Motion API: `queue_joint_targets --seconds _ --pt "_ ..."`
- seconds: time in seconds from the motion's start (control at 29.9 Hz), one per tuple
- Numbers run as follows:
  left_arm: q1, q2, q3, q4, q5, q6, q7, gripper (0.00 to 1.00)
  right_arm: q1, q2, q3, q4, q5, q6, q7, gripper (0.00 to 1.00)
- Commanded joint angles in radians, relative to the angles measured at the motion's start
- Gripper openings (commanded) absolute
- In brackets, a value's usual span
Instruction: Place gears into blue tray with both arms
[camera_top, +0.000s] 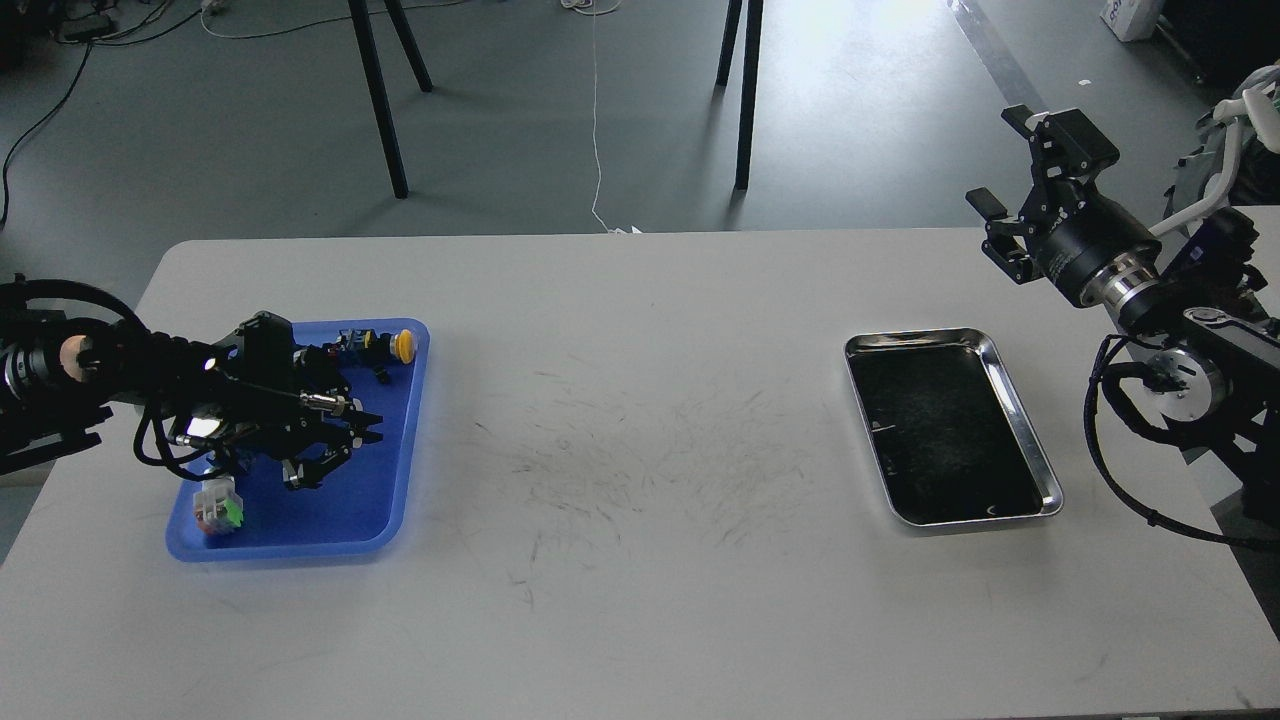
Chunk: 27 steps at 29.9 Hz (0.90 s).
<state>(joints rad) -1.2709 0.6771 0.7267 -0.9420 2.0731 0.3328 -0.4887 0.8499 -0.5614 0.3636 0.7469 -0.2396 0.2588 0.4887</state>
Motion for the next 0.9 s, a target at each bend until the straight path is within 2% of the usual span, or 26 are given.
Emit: queue_joint_targets --seconds 0.0,0.07,0.13,0.23,0.27,0.43,0.47,0.5,0.53,0.57,0.6,0.67,0.7,0.77,0.8,0.87 --pt "-0.001 0.013 0.013 -0.001 0.018 0.008 0.000 0.22 0.000 0.000 0.000 0.000 0.000 -0.001 0.000 0.97" --pt "-0.001 0.012 0.013 -0.003 0.024 0.008 0.000 0.19 -0.002 0.000 0.000 0.000 0.000 -0.001 0.000 0.97" --pt "0.001 0.007 -0.001 -0.004 0.015 0.006 0.000 0.28 -0.002 0.000 0.000 0.000 0.000 -0.001 0.000 0.97" --pt "0.004 0.005 -0.007 -0.004 0.002 0.003 0.000 0.80 -0.002 0.000 0.000 0.002 -0.001 -0.001 0.000 0.97" --pt "0.005 0.005 -0.007 -0.004 -0.010 0.002 0.000 0.87 -0.002 0.001 0.000 0.000 0.000 -0.001 0.000 0.97" --pt "0.008 0.005 -0.010 -0.004 -0.031 0.002 0.000 0.89 -0.002 0.003 0.000 0.000 0.000 -0.003 0.000 0.97" --pt "0.008 0.007 -0.012 -0.004 -0.031 0.002 0.000 0.88 -0.002 0.005 0.000 0.000 0.000 -0.003 0.000 0.97" --pt "0.013 0.007 -0.012 -0.004 -0.030 0.002 0.000 0.83 -0.002 0.006 0.000 0.000 0.000 -0.003 0.000 0.97" --pt "0.018 0.007 -0.012 -0.004 -0.025 0.005 0.000 0.73 -0.002 0.006 0.000 0.000 0.000 -0.003 0.000 0.97" --pt "0.024 0.010 -0.009 -0.004 -0.015 0.011 0.000 0.53 -0.002 0.006 0.000 0.002 0.000 -0.003 0.000 0.97" --pt "0.025 0.012 -0.007 -0.006 -0.010 0.012 0.000 0.37 -0.002 0.006 0.000 0.000 0.000 -0.003 0.000 0.97" --pt "0.025 0.012 -0.004 -0.007 -0.002 0.020 0.000 0.23 -0.002 0.005 0.000 0.000 0.000 -0.003 0.000 0.97" --pt "0.025 0.012 -0.004 -0.007 0.002 0.020 0.000 0.21 -0.002 0.003 0.000 0.000 0.000 -0.003 0.000 0.97" --pt "0.027 0.009 -0.009 -0.007 0.004 0.018 0.000 0.23 -0.002 0.003 0.000 0.000 -0.001 -0.003 0.000 0.97" --pt "0.027 0.006 -0.010 -0.007 0.001 0.018 0.000 0.29 -0.002 0.001 0.000 0.000 0.000 -0.003 0.000 0.97" --pt "0.030 0.002 -0.016 -0.006 -0.017 0.012 0.000 0.62 -0.002 0.001 0.000 0.000 0.000 -0.003 0.000 0.97"
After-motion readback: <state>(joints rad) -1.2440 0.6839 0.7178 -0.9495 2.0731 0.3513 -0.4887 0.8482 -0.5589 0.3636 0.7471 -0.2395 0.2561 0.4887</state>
